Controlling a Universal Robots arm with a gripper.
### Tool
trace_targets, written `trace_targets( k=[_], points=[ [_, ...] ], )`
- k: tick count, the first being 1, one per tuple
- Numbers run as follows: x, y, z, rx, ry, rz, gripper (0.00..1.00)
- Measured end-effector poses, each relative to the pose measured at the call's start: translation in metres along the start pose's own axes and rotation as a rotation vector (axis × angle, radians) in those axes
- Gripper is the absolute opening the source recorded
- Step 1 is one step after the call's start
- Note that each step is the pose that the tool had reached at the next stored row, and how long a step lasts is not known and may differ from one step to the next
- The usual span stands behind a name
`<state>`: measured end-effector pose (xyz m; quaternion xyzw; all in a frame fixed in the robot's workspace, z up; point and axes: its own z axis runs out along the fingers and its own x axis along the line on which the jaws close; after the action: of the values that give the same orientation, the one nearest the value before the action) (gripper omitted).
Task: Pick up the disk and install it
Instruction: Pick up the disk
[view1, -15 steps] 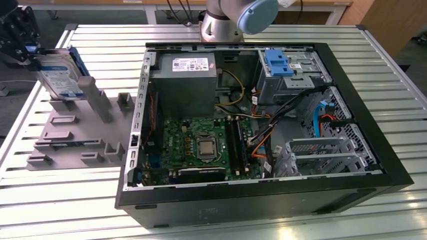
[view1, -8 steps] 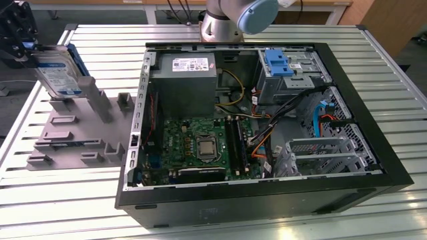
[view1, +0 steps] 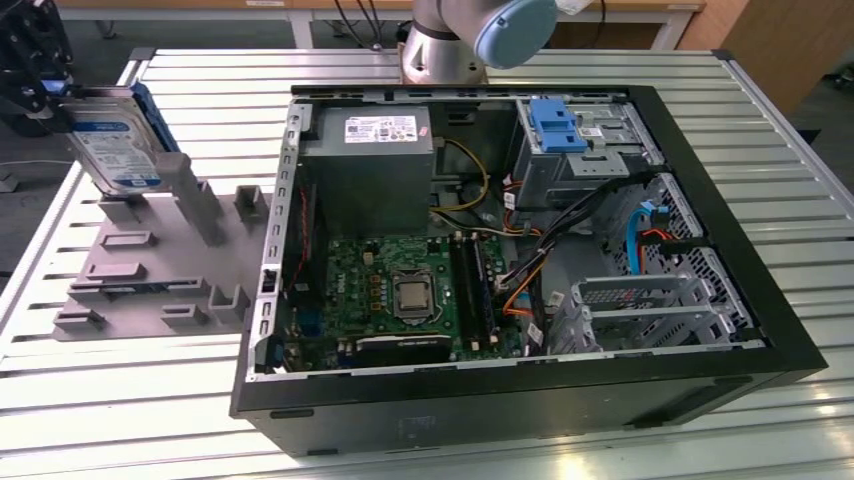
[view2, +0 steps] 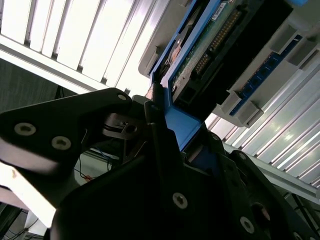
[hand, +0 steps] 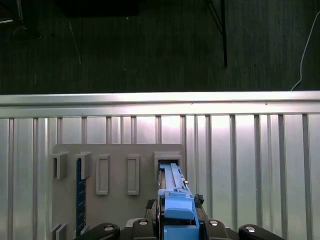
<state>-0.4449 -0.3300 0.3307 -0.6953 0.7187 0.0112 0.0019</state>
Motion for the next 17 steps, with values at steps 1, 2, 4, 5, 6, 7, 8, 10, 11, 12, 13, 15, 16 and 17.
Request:
trace_targets(
  k=[1, 2, 4, 5, 6, 7, 8, 10, 11, 12, 13, 15, 16, 17],
  points=[
    [0.0000, 0.0000, -0.0001, -0.0001, 0.0000, 0.000, 0.36],
    [0.0000, 0.0000, -0.0006, -0.0003, 0.0002, 0.000, 0.36],
    [-0.0001, 0.0000, -0.0017, -0.0003, 0.0001, 0.000, 0.36],
    [0.0000, 0.0001, -0.0024, -0.0002, 0.0001, 0.000, 0.36],
    [-0.0001, 0.0001, -0.0031, -0.0001, 0.0000, 0.000, 0.36],
    [-0.0001, 0.0001, -0.0036, 0.0000, 0.0000, 0.000, 0.36],
    [-0.0001, 0.0001, -0.0040, 0.0001, -0.0002, 0.000, 0.36],
    [-0.0001, 0.0001, -0.0052, -0.0002, -0.0002, 0.000, 0.36],
    [-0.0001, 0.0001, -0.0060, -0.0002, -0.0002, 0.000, 0.36],
    [-0.0001, 0.0001, -0.0068, -0.0002, -0.0003, 0.000, 0.36],
    [-0.0001, 0.0001, -0.0075, -0.0001, -0.0003, 0.000, 0.36],
    [-0.0002, 0.0001, -0.0091, -0.0001, -0.0003, 0.000, 0.36],
    [-0.0002, 0.0001, -0.0099, -0.0001, -0.0003, 0.000, 0.36],
    [-0.0002, 0.0001, -0.0108, 0.0000, -0.0003, 0.000, 0.36]
  ],
)
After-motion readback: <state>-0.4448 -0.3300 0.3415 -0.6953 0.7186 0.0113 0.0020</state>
